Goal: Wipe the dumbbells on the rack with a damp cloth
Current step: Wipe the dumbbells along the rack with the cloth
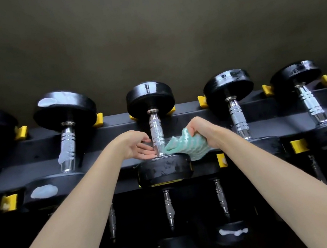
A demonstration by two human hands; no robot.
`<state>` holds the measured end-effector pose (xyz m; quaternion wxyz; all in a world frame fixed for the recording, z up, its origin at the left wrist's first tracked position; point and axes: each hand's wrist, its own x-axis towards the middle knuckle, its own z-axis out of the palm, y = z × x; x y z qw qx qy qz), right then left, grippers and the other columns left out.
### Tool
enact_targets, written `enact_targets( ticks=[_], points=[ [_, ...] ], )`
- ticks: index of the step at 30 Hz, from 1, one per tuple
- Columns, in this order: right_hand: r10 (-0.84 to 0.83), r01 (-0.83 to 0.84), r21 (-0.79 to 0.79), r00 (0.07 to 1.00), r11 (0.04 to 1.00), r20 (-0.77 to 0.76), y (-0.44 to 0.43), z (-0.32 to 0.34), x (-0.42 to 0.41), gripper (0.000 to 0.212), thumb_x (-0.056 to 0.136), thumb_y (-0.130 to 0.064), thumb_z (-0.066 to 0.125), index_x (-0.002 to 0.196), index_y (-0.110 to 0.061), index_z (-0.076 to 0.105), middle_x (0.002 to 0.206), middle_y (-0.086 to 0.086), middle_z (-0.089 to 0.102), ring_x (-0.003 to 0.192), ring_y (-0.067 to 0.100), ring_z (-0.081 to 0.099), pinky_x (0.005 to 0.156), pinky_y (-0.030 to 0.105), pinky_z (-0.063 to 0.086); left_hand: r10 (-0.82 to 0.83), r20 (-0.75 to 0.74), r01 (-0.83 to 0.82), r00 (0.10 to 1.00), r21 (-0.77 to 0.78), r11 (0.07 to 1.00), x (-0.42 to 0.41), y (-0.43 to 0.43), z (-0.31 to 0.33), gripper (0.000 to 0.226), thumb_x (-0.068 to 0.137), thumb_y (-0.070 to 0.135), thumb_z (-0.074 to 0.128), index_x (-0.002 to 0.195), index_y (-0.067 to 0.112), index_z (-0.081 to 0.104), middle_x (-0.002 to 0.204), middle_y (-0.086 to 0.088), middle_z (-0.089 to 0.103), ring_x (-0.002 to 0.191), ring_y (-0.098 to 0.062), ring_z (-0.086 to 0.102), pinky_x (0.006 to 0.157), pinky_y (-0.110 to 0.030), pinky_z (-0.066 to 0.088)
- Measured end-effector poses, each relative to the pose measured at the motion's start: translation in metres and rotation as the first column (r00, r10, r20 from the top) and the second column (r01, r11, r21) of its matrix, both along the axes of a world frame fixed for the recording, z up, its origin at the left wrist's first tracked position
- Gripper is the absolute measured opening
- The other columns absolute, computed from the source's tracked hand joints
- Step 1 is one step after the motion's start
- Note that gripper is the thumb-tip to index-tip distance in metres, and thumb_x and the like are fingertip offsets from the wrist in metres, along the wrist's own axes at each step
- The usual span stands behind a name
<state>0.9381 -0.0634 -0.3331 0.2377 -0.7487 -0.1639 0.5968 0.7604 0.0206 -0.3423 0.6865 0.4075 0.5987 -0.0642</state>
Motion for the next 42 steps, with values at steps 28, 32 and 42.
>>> enact_targets(
  ticks=[28,32,42],
  points=[
    [-0.547,0.563,0.258,0.826,0.785,-0.136,-0.085,0.048,-0.097,0.012,0.077,-0.005,0.053,0.071,-0.014,0.047,0.088,0.007,0.053,0.077,0.021,0.050,0.064,0.030,0.040,0.519,0.293,-0.590,0.803,0.266,0.763,-0.062,-0.096,0.038,0.032,0.095,-0.004,0.042,0.126,-0.009,0.048,0.090,-0.016,0.054,0.097,-0.027,0.057,0.089,-0.028,0.045],
    [-0.500,0.583,0.129,0.774,0.802,-0.388,-0.085,0.059,-0.124,0.029,0.075,-0.002,0.049,0.103,0.000,0.058,0.092,0.016,0.059,0.078,0.029,0.057,0.068,0.033,0.048,0.544,0.264,-0.603,0.797,0.293,0.742,-0.078,-0.106,0.058,0.035,0.096,-0.006,0.033,0.130,-0.008,0.043,0.123,-0.027,0.052,0.119,-0.035,0.052,0.093,-0.034,0.046],
    [-0.460,0.601,0.176,0.741,0.780,-0.490,-0.062,0.060,-0.184,0.035,0.091,0.000,0.043,0.124,-0.011,0.045,0.121,0.019,0.056,0.111,0.032,0.057,0.101,0.045,0.043,0.611,0.275,-0.662,0.742,0.440,0.607,-0.157,-0.080,0.104,0.016,0.095,0.002,0.041,0.098,0.000,0.056,0.094,-0.018,0.059,0.055,-0.013,0.057,0.050,-0.017,0.039]
  ],
)
